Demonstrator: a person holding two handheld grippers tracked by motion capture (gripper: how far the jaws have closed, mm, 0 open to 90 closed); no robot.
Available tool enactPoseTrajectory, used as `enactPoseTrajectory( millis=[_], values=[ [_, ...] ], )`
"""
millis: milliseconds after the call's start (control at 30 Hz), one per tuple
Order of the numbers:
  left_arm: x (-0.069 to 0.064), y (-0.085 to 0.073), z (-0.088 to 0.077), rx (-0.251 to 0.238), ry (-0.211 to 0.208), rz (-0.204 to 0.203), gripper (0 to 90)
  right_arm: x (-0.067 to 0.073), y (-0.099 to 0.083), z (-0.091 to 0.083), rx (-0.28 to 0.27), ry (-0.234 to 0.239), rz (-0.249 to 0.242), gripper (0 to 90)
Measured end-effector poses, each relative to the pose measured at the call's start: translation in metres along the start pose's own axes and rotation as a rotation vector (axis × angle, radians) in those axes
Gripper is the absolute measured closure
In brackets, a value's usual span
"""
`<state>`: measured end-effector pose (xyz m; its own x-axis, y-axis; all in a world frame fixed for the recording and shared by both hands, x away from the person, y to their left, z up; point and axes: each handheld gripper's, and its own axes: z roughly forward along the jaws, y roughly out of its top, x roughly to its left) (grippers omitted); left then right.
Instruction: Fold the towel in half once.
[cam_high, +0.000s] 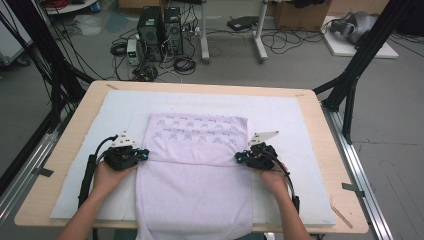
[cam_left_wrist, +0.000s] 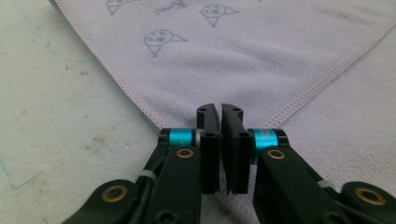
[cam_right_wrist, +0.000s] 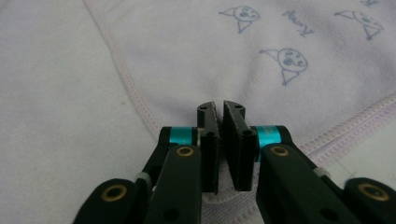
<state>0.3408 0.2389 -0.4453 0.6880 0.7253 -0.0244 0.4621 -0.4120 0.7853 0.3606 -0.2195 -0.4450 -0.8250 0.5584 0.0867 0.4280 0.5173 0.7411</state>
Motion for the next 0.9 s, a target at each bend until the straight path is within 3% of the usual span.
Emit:
enactPoseTrajectory(
  millis=[300,533,733,900],
  values=[
    [-0.001,0.006,-0.019,-0.080,-0.006,-0.033,87.7,0.001,0.006,-0.016,-0.055,0.022,-0.002,86.9],
    [-0.008,0.011,-0.037,-0.100,-0.026,-0.020,87.7,0.010,0.016,-0.038,-0.092,0.043,-0.025,87.0],
    [-0.024,0.009,-0.056,-0.122,-0.046,0.000,87.7,0.027,0.017,-0.059,-0.107,0.054,-0.053,86.9],
    [-0.045,-0.004,-0.073,-0.121,-0.072,0.024,87.7,0.046,0.008,-0.073,-0.120,0.073,-0.074,87.0]
  ],
)
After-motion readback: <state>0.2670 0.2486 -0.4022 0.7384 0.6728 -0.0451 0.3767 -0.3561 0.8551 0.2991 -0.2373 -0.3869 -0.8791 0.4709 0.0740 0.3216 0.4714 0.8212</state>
